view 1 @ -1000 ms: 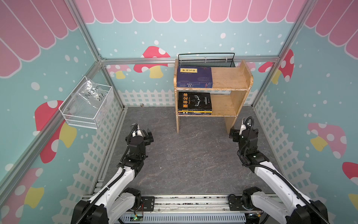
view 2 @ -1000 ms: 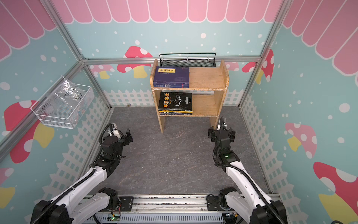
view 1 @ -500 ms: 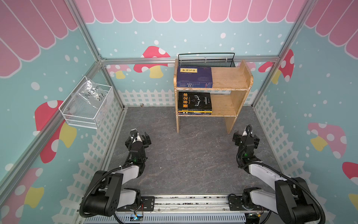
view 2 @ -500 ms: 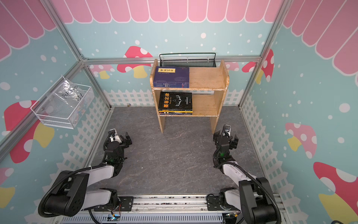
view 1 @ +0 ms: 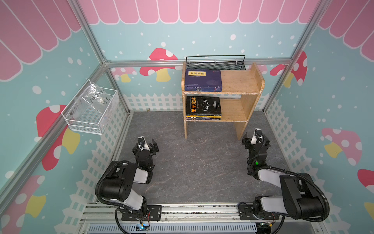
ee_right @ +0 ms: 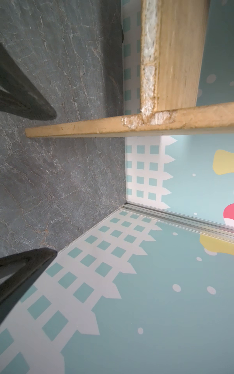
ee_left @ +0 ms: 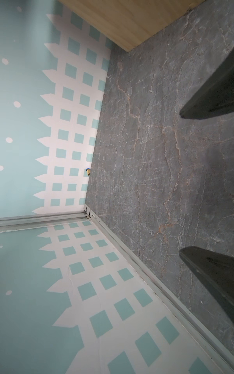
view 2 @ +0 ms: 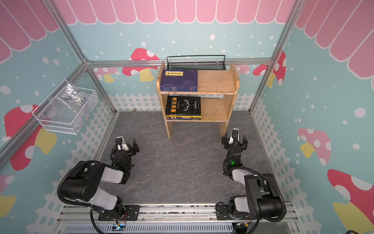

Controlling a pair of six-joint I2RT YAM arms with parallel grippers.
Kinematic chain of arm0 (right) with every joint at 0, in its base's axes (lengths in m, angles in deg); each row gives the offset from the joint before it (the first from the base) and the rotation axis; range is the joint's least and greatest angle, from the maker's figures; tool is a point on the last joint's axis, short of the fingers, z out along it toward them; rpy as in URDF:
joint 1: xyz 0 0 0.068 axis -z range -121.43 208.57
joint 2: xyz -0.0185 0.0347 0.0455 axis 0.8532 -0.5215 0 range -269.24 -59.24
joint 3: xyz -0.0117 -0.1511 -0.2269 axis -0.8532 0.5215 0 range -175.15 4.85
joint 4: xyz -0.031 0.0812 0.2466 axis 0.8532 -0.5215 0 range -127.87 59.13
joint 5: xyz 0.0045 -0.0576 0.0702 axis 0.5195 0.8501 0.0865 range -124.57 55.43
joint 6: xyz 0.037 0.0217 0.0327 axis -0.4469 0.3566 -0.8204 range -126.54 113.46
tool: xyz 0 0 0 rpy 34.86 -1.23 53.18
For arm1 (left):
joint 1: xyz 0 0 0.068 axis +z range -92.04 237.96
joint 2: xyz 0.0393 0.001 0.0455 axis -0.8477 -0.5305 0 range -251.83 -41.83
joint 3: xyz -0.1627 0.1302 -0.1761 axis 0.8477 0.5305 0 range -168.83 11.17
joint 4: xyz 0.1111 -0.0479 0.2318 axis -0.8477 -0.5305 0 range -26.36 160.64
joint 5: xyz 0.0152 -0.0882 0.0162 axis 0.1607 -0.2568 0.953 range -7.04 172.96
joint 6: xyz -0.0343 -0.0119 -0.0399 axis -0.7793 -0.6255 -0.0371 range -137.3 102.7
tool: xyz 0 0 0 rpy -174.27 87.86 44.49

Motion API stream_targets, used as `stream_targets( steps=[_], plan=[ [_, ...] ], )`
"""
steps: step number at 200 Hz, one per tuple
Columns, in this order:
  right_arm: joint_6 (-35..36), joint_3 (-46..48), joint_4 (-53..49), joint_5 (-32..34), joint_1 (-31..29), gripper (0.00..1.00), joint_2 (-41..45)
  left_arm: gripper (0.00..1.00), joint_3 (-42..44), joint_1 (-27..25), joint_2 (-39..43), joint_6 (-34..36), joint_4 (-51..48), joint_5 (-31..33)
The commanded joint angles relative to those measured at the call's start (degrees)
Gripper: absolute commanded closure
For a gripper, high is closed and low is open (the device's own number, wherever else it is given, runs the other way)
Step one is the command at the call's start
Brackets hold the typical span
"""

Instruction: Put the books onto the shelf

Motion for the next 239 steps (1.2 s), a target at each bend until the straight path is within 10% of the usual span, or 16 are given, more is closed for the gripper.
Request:
stream_targets(
  steps=[1,116,239],
  plan=[
    [2.06,3.31,1.13,-1.35,0.39,0.01,3.12,0.01,-1.68,0.27,0.13,0.8,0.17,-0.34],
    [1.96,8.5,23.31,-9.01,2.88,0.01,-12.39,0.01,-8.3,0.63,0.72,0.15,-14.41,-0.74],
    [0.54,7.48,19.69,-10.82,4.03,0.01,-11.62,0.01,-8.28,0.9,0.88,-0.07,-14.43,-0.8]
  ],
)
